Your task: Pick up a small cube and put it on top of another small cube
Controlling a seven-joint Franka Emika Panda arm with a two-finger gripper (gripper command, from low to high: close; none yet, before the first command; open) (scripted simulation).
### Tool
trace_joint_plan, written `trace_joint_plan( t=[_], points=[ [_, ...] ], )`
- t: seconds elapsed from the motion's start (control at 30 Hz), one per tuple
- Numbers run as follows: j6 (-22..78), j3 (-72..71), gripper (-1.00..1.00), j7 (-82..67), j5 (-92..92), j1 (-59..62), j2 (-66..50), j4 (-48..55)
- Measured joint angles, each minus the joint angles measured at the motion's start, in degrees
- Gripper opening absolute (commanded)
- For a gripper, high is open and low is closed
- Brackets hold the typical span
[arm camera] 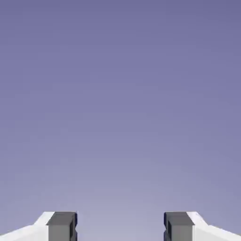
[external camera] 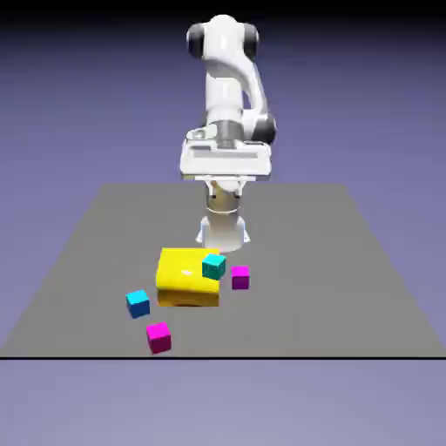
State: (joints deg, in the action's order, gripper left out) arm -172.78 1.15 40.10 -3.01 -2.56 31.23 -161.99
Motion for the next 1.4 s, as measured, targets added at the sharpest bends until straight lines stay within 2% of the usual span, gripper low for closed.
trace_joint_plan(
  t=[0.57, 0.97, 1.0, 1.07, 1.4],
  points=[
    [17.0, 15.9, 0.00, -32.6, -41.6, -25.9, -19.8, -13.6],
    [1.2, 28.6, 0.00, -9.7, -67.5, -33.2, -42.7, -6.2],
    [0.2, 29.4, -1.00, -8.3, -69.2, -33.7, -44.1, -5.7],
    [0.2, 29.4, -1.00, -8.3, -69.2, -33.7, -44.1, -5.7],
    [14.6, 17.9, -1.00, -29.1, -45.6, -27.0, -23.4, -12.5]
  ],
)
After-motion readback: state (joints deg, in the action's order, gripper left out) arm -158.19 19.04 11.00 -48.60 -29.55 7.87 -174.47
